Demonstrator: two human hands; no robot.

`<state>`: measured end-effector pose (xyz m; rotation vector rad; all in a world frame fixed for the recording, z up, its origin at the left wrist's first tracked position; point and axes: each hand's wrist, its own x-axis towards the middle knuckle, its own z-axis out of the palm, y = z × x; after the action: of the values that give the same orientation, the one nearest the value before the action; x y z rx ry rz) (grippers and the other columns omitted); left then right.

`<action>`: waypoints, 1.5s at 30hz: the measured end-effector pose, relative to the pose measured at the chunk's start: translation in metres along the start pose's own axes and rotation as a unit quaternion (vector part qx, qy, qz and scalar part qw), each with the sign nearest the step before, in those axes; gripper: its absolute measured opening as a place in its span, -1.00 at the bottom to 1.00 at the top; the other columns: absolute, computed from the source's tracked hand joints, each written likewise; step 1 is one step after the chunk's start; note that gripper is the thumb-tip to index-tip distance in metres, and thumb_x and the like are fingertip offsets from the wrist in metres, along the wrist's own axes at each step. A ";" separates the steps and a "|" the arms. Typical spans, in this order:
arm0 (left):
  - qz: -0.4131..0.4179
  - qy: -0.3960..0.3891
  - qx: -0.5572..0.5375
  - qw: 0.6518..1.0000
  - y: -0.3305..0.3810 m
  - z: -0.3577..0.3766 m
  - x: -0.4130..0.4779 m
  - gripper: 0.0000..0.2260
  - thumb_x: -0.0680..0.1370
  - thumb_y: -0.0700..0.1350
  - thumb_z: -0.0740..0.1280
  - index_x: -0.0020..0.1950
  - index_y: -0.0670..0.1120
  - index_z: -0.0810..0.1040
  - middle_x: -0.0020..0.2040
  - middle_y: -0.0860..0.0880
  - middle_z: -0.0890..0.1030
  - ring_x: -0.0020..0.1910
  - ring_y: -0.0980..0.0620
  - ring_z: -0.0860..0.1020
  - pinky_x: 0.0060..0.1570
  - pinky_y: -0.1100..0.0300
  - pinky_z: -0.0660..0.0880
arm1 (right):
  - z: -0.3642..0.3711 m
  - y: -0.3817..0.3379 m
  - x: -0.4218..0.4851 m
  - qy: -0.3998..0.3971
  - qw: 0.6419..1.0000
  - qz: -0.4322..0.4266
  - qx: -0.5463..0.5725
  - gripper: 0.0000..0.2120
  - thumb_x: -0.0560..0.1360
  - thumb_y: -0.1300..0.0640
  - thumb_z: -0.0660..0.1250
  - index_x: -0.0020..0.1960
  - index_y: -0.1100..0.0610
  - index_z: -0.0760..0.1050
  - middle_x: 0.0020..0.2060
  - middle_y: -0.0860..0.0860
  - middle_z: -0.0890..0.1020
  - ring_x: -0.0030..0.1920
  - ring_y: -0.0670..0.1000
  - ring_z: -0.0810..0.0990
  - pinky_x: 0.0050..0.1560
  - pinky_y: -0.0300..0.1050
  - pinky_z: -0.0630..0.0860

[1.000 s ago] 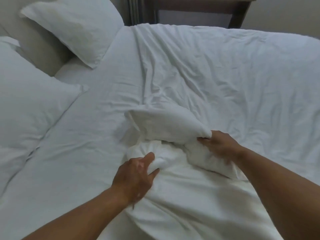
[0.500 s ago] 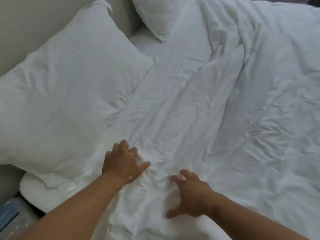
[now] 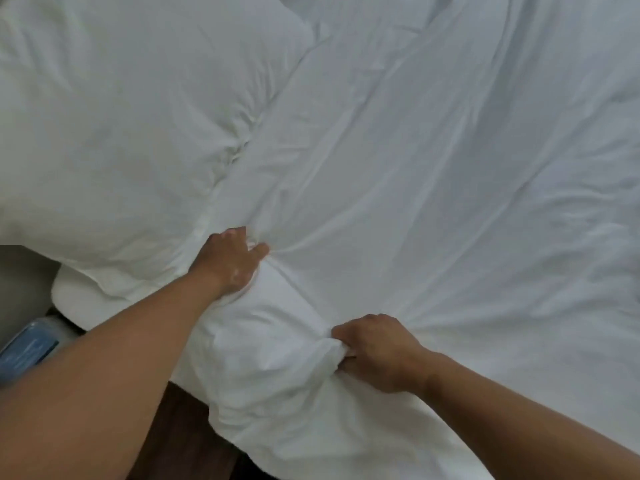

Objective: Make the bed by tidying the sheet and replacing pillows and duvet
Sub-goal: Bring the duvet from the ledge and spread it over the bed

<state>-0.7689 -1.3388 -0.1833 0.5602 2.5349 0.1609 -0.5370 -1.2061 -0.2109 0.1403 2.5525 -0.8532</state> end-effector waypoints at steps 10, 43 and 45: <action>-0.101 -0.218 -0.150 0.959 -0.107 -0.004 -0.038 -0.18 0.28 0.46 0.49 0.46 0.17 0.43 0.37 0.20 0.49 0.34 0.01 0.50 0.37 0.08 0.39 | 0.048 -0.009 -0.040 0.045 0.994 0.015 -0.100 -0.28 0.27 -0.40 0.24 0.35 -0.12 0.42 0.29 -0.05 0.49 0.31 0.05 0.45 0.36 0.08 0.31; 0.399 -0.091 0.206 0.889 0.152 0.184 -0.165 -0.79 0.55 -0.04 0.27 0.16 0.04 0.56 0.07 0.01 0.60 0.05 -0.09 0.58 -0.04 0.10 0.48 | 0.075 0.135 -0.237 0.209 0.928 0.300 -0.080 -0.52 0.50 -0.28 -0.08 -0.17 0.02 0.46 -0.24 0.03 0.66 -0.19 0.17 0.62 -0.14 0.01 0.37; 0.415 -0.123 0.209 0.877 0.147 0.181 -0.181 -0.88 0.54 -0.02 0.27 0.04 0.03 0.55 -0.02 0.06 0.58 -0.04 -0.03 0.56 -0.12 0.14 0.40 | 0.087 0.120 -0.264 0.203 0.936 0.281 -0.063 -0.51 0.50 -0.32 -0.15 -0.20 -0.01 0.37 -0.27 0.00 0.64 -0.24 0.13 0.60 -0.19 -0.03 0.31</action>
<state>-0.4815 -1.2821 -0.2181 1.7021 1.9214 -0.1558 -0.2395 -1.1496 -0.2224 1.0448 2.6881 -0.4668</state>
